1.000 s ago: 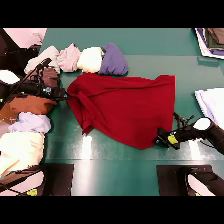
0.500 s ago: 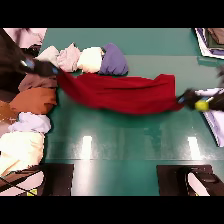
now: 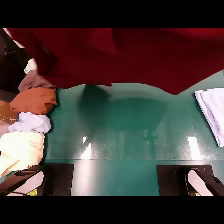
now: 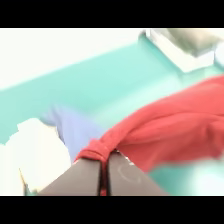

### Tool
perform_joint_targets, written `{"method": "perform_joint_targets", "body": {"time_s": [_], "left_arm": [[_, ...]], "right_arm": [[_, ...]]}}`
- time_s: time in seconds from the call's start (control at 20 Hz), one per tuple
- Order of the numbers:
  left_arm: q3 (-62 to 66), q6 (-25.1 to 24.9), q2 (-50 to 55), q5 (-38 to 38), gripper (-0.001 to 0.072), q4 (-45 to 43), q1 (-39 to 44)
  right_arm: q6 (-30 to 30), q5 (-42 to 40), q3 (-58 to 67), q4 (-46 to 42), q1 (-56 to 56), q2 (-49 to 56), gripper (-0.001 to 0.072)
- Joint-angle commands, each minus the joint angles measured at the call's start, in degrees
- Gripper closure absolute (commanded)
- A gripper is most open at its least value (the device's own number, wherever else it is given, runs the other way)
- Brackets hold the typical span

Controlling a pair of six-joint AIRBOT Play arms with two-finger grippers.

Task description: Fold the shirts.

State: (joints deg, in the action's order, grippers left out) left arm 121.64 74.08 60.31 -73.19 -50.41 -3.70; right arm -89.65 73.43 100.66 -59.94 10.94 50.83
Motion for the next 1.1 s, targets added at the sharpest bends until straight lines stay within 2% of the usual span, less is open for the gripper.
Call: {"method": "perform_joint_targets", "body": {"time_s": [0.0,0.15,0.35,0.5,0.6,0.75,0.85,1.05], "left_arm": [[1.68,0.46,-7.5,6.86,0.0685,-0.28,-0.02],[1.7,0.48,-12.63,9.57,0.0685,-0.22,-0.02],[1.31,0.85,-14.84,7.1,0.0685,2.43,-0.02],[-7.06,0.87,-13.88,6.34,0.0686,1.7,-0.02],[-14.27,0.92,-10.62,2.34,0.0686,1.31,-0.02],[-23.52,0.87,-2.27,-4.48,0.0686,1.31,-0.02],[-28.89,0.44,4.81,-5.68,0.0685,1.22,-0.02],[-33.64,0.39,20.24,-4.68,0.0685,1.11,0.15]], "right_arm": [[2.71,2.49,10.43,-0.24,2.95,-0.26,0.0691],[4.26,4.55,14.58,-0.24,5.73,-2.14,0.0691],[4.2,14.12,18.78,-0.04,10.88,-1.03,0.0691],[4.2,20.37,15.69,0.44,10.6,3.06,0.0692],[4.24,23.85,10.6,-0.74,6.36,7.34,0.0692],[4.26,26.25,3.3,-10.27,-3.65,15.72,0.0692],[4.24,26.21,-1.33,-15.04,-9.01,22.27,0.0692],[4.26,22.56,-5.31,-15.15,-12.72,34.82,0.0692]]}}
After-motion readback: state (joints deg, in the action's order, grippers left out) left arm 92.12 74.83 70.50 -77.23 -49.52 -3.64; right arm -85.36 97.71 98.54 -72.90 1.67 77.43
